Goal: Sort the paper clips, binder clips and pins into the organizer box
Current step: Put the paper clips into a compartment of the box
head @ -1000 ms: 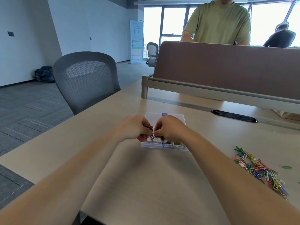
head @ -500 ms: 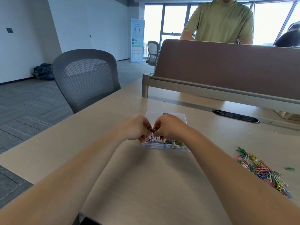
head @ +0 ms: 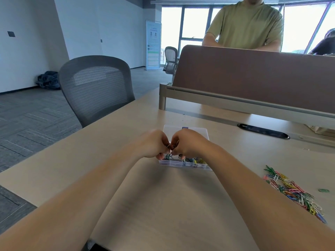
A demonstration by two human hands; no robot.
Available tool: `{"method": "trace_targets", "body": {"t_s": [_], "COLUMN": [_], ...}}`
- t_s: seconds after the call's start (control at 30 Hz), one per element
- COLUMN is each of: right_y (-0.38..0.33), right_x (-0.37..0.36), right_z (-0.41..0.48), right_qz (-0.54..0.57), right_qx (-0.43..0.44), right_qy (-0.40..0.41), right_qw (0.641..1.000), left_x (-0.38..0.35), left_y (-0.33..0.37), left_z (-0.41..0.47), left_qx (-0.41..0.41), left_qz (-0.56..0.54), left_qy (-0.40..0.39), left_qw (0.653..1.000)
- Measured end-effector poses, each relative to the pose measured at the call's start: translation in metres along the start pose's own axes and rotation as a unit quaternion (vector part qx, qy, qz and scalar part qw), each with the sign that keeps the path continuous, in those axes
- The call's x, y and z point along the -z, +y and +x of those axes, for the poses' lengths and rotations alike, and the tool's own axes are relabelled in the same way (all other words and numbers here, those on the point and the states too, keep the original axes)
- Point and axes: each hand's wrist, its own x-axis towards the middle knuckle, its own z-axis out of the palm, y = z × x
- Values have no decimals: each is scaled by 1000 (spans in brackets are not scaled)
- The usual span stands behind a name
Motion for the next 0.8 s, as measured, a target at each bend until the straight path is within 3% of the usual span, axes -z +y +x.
{"method": "trace_targets", "body": {"t_s": [0.8], "right_y": [-1], "right_x": [5], "right_z": [-3], "right_qz": [-37], "right_qx": [-6], "right_qy": [-2], "right_qw": [999], "left_x": [2], "left_y": [0], "left_z": [-5], "left_qx": [-27], "left_qz": [61], "left_qy": [36], "left_qw": [997]}}
